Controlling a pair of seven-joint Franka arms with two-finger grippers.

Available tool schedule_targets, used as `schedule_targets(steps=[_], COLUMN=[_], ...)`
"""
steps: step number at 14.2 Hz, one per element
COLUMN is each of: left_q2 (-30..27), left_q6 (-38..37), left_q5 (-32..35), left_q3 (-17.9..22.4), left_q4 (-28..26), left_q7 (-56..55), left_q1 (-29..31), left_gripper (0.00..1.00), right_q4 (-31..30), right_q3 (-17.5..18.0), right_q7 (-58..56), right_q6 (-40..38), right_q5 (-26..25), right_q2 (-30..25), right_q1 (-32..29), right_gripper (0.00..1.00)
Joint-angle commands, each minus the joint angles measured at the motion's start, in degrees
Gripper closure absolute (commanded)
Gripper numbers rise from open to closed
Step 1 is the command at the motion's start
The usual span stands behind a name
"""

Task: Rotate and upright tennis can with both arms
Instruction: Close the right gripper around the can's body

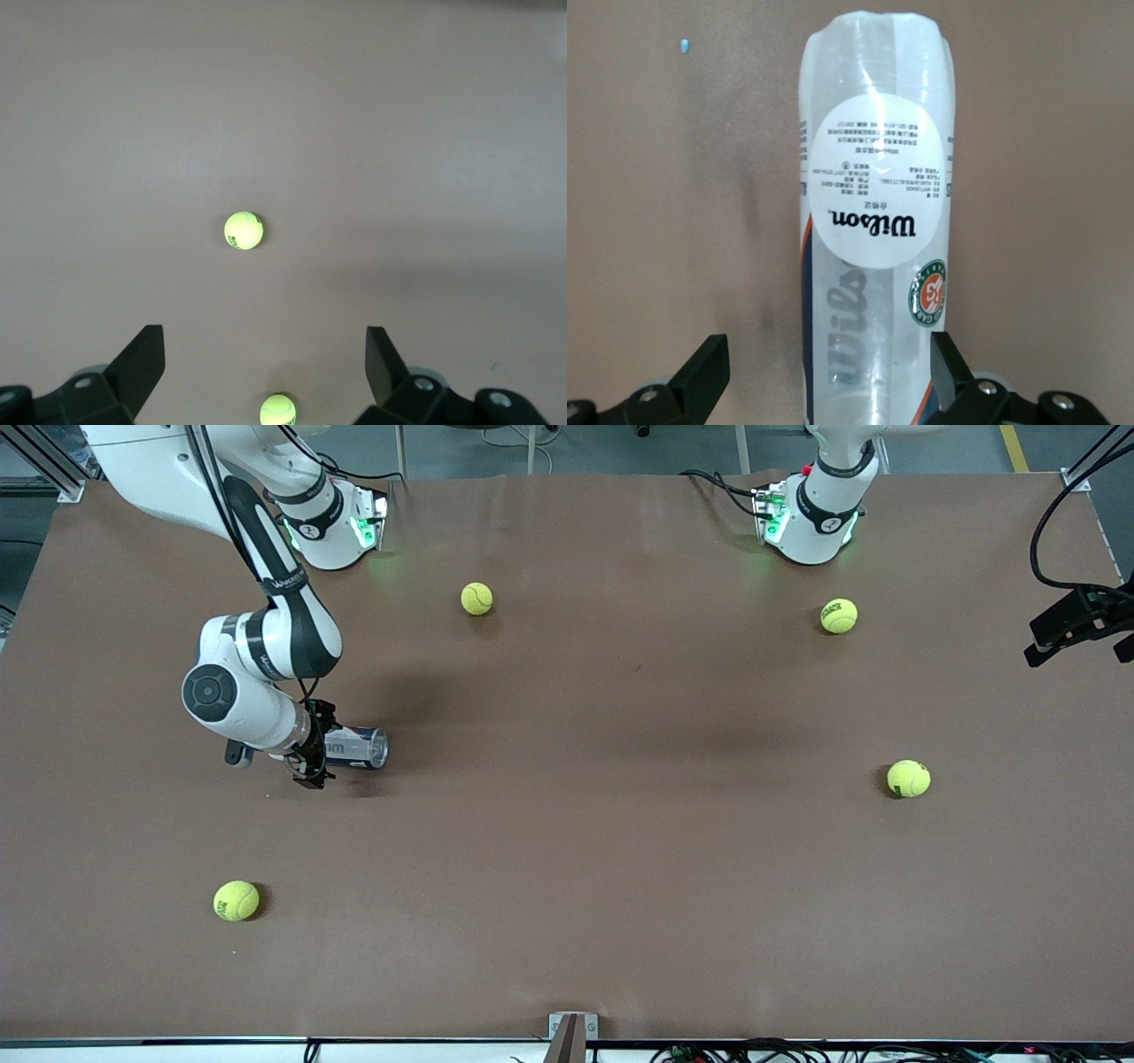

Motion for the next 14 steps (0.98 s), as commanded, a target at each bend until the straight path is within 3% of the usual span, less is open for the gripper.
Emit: schedule_targets(steps=[1,14], left_q2=[0.0,-0.1], left_q6=[-0.4,-0.4], left_q5=[0.1,0.1], left_q3=[0.0,0.0], left_q4=[0.6,0.7], left_q7=[1.1,1.1], left_q1=[0.1,0.1], left_gripper=[0.00,0.00], right_q4=[-1.8,-5.4], right_q3=[-0.2,-0.5], right_q7=[1.0,0.9], right_q6=[1.3,4.6], right_q5=[-1.4,-5.4], right_q2=[-0.4,-0.5], right_q1=[0.3,-2.0], right_gripper=[0.00,0.00])
